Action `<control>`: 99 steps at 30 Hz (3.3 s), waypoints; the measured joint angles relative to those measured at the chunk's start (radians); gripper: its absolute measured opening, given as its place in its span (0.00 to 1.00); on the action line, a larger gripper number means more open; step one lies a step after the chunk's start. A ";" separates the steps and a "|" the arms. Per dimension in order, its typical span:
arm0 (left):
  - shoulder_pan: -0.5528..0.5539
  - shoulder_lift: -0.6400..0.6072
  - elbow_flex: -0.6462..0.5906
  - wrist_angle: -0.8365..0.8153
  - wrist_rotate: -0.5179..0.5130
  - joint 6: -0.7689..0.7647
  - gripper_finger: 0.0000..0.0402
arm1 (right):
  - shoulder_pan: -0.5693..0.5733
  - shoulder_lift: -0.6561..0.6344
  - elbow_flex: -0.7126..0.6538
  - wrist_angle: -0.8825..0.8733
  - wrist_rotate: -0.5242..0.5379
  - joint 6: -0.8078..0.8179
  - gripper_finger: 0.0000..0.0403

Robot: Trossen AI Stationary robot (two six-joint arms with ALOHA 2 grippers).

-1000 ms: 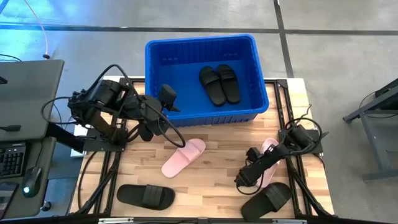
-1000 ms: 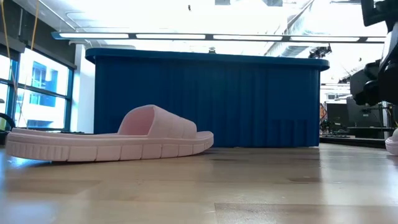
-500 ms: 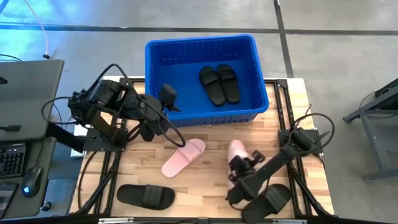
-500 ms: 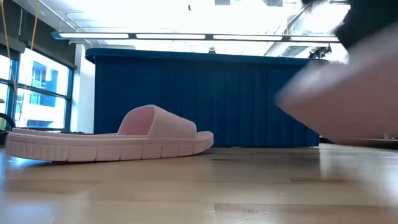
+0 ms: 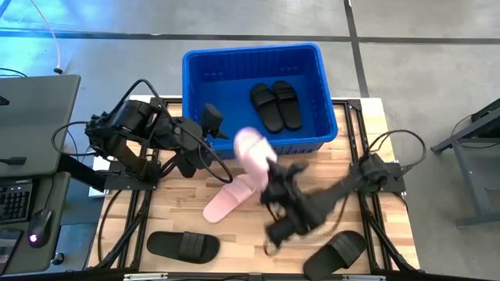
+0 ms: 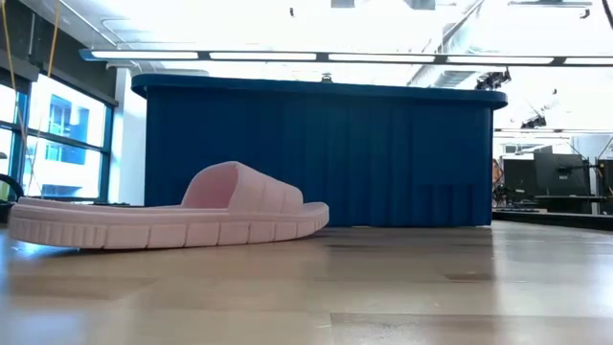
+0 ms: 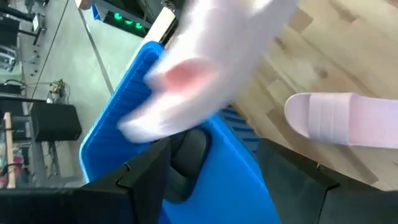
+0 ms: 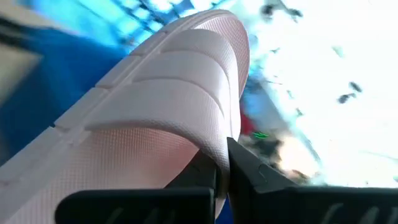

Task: Pick and place slides into bin
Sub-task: Put the right pink slide into the blue bin, then put the pink slide into the blue bin

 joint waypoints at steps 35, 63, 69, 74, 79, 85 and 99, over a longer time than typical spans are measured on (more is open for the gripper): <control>0.001 -0.125 0.026 -0.070 -0.211 -0.106 0.58 | -1.009 0.298 -0.323 1.566 -1.165 -0.920 0.04; 0.000 -0.127 -0.177 -0.070 -0.011 -0.213 0.58 | -0.793 0.236 0.129 0.936 -0.788 -1.072 0.53; -0.035 -0.165 -0.241 -0.070 -0.001 -0.281 0.58 | -0.713 0.059 0.011 0.628 -0.655 -0.942 0.48; -0.115 -0.220 -0.303 -0.072 -0.005 -0.359 0.58 | -0.658 -0.122 -0.154 0.248 -0.681 -0.468 0.45; -0.215 -0.274 -0.433 -0.069 -0.016 -0.472 0.58 | -0.545 -0.294 -0.381 0.070 -0.754 0.044 0.42; -0.333 -0.283 -0.719 -0.015 -0.080 -0.620 0.58 | -0.322 -0.462 -0.704 0.122 -0.719 0.340 0.39; -0.362 -0.227 -1.346 0.930 -0.310 -0.496 0.58 | 0.018 -0.559 -0.972 0.240 -0.399 0.601 0.34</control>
